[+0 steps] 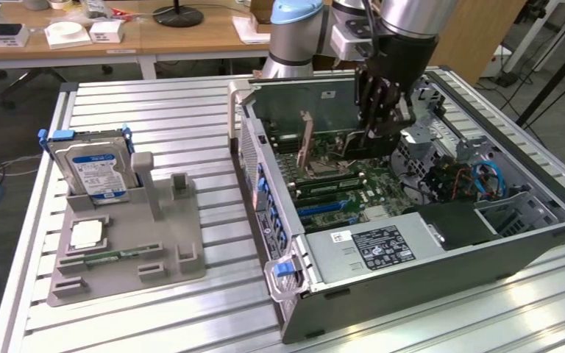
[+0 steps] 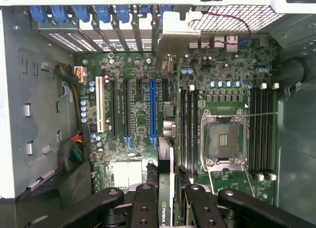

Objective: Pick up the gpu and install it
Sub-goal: 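Insert the gpu into the slot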

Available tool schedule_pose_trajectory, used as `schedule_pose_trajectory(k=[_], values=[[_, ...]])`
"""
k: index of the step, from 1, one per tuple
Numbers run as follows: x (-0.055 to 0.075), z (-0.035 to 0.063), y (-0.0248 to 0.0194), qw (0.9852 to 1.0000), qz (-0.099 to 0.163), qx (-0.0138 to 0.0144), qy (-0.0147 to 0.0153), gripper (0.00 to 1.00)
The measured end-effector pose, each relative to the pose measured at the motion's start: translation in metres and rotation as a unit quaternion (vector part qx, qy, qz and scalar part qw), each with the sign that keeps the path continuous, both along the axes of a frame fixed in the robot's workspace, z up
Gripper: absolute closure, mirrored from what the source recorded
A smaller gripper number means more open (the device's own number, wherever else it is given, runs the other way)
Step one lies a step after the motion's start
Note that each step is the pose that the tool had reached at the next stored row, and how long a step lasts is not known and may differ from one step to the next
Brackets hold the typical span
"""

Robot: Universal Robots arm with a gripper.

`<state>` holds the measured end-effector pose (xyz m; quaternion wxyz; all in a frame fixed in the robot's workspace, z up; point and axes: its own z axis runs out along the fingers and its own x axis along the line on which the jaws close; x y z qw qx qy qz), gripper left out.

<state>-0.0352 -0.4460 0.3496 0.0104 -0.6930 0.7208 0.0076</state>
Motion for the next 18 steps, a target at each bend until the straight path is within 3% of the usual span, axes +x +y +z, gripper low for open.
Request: schedule_pose_trajectory(k=[18], values=[[-0.0006, -0.0066, 0.0, 1.0, 0.0, 0.0001, 0.0, 0.74]])
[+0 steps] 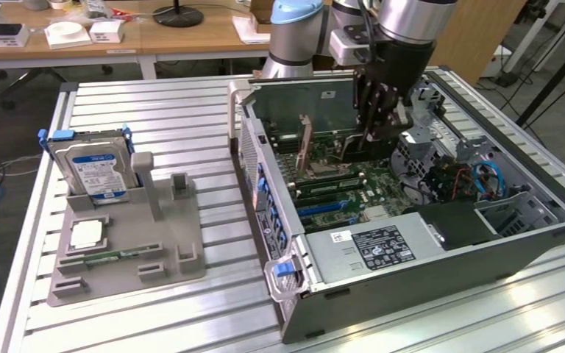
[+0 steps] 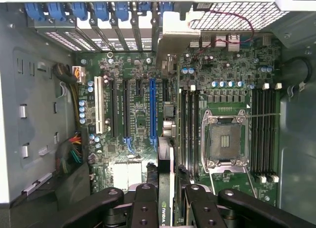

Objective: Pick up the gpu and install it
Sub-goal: 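Insert the gpu into the slot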

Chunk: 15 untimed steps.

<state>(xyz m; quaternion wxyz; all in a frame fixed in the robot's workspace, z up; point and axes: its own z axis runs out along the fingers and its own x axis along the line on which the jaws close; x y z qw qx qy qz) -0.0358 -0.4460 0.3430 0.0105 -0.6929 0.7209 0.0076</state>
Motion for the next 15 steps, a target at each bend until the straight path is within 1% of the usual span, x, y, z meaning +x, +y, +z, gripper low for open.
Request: schedule_pose_trajectory(k=[15], values=[[-0.0003, -0.0058, 0.0, 1.0, 0.0, -0.0001, -0.0003, 0.74]])
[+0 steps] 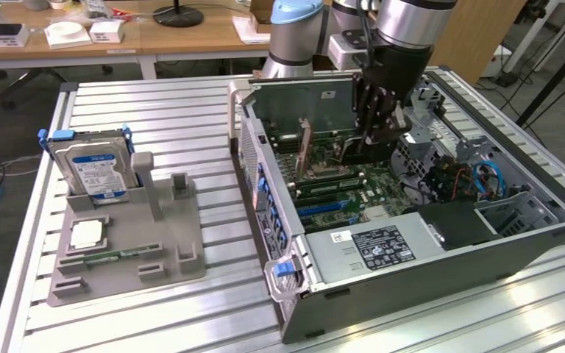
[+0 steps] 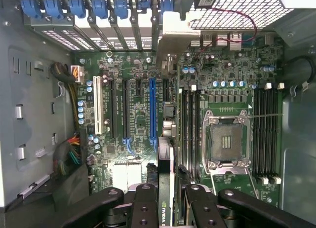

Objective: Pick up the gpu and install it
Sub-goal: 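Insert the gpu into the slot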

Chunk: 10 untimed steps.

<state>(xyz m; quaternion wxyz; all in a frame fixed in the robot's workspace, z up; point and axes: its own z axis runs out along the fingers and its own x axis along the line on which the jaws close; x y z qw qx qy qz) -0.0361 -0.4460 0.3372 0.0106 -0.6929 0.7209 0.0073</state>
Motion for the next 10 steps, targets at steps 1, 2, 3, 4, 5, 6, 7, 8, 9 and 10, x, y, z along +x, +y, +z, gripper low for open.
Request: schedule_pose_trajectory(k=[1, 2, 3, 4, 5, 6, 7, 8, 9, 10], values=[[-0.0001, -0.0004, 0.0, 1.0, 0.0, 0.0, -0.0001, 0.74], [-0.0002, -0.0008, 0.0, 1.0, 0.0, 0.0, -0.0001, 0.74], [-0.0005, -0.0012, 0.0, 1.0, 0.0, 0.0, -0.0001, 0.74], [-0.0009, -0.0014, 0.0, 1.0, 0.0, -0.0001, -0.0001, 0.74], [-0.0012, -0.0017, 0.0, 1.0, 0.0, -0.0001, -0.0001, 0.74], [-0.0017, -0.0019, 0.0, 1.0, 0.0, 0.0, -0.0002, 0.74], [-0.0023, -0.0021, 0.0, 1.0, 0.0, -0.0001, -0.0002, 0.74], [-0.0029, -0.0023, 0.0, 1.0, 0.0, 0.0, -0.0002, 0.74], [-0.0034, -0.0025, 0.0, 1.0, 0.0, 0.0, -0.0002, 0.74], [-0.0041, -0.0028, 0.0, 1.0, 0.0, 0.0, -0.0002, 0.74]])
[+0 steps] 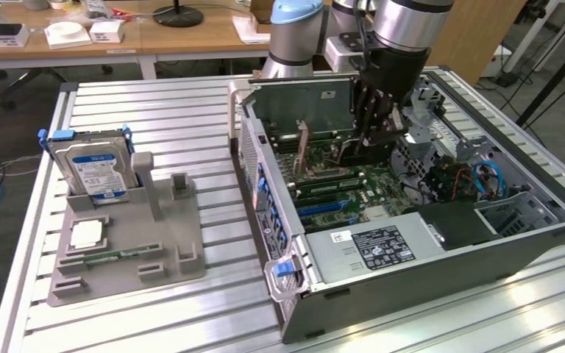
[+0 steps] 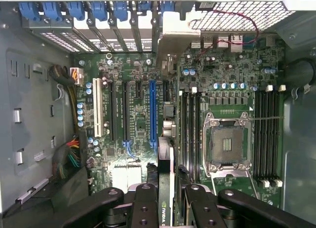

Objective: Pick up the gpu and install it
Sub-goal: 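Insert the gpu into the slot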

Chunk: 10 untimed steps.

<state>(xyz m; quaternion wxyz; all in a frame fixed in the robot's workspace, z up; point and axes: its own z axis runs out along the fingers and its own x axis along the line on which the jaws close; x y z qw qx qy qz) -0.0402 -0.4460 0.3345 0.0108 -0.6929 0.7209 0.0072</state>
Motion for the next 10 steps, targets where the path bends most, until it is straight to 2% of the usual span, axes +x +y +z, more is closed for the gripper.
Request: schedule_pose_trajectory(k=[10], values=[[-0.0044, -0.002, 0.0, 1.0, 0.0, 0.0, -0.0001, 0.74]])
